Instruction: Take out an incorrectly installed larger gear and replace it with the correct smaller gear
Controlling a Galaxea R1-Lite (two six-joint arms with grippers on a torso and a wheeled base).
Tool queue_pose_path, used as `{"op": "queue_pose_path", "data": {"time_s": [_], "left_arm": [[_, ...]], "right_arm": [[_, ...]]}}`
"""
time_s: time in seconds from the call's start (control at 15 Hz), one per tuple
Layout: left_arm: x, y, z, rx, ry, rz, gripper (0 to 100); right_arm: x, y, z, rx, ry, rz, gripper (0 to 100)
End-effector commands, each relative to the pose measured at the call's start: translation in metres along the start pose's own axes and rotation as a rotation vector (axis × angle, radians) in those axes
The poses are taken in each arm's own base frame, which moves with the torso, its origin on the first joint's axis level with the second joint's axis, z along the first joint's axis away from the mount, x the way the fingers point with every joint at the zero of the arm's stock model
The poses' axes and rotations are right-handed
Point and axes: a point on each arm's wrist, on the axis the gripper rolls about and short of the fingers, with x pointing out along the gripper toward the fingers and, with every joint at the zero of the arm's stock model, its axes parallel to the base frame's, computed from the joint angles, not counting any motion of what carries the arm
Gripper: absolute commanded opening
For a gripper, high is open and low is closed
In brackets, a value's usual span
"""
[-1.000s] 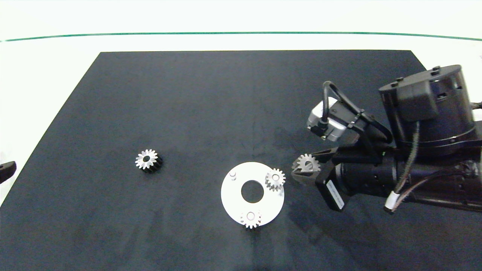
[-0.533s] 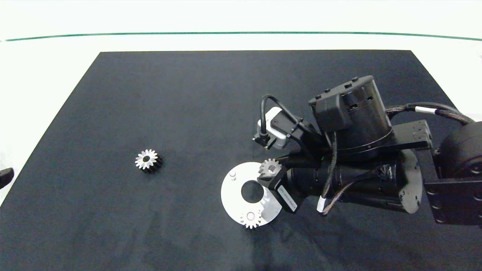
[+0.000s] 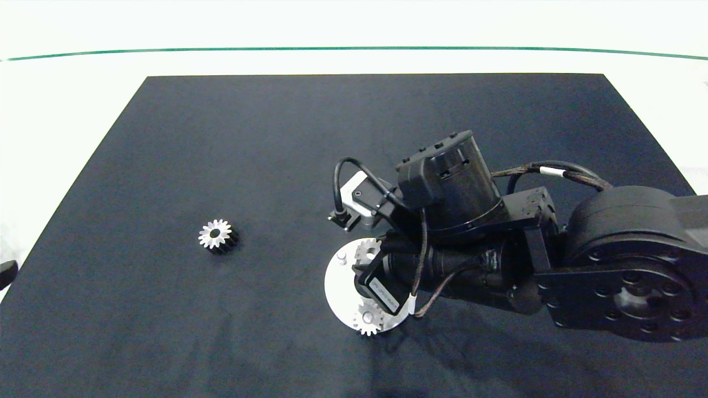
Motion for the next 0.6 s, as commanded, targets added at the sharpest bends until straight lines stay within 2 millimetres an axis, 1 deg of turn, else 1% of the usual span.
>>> {"op": "queue_pose_path", "data": {"time_s": [0.07,0.13,0.2,0.27,0.4,0.6], "left_arm": [[-0.001,0.0,-0.001,0.001,0.0,-0.001,100],[-0.001,0.0,-0.001,0.002,-0.001,0.0,100],[-0.001,0.0,-0.001,0.002,-0.001,0.003,100],[-0.002,0.0,-0.001,0.0,-0.003,0.0,100],[-0.002,0.0,-0.001,0.0,-0.004,0.0,100],[-0.003,0.0,-0.002,0.0,-0.004,0.0,100]], "right_arm": [[0.012,0.003,0.002,-0.003,0.009,0.0,22],[0.017,0.004,0.003,-0.002,0.013,-0.001,22],[0.019,0.004,0.004,-0.002,0.012,-0.002,22],[0.025,0.005,0.009,0.003,0.007,-0.015,22],[0.03,0.006,0.011,0.004,0.002,-0.016,22],[0.034,0.011,0.01,-0.005,0.013,-0.015,22]]}}
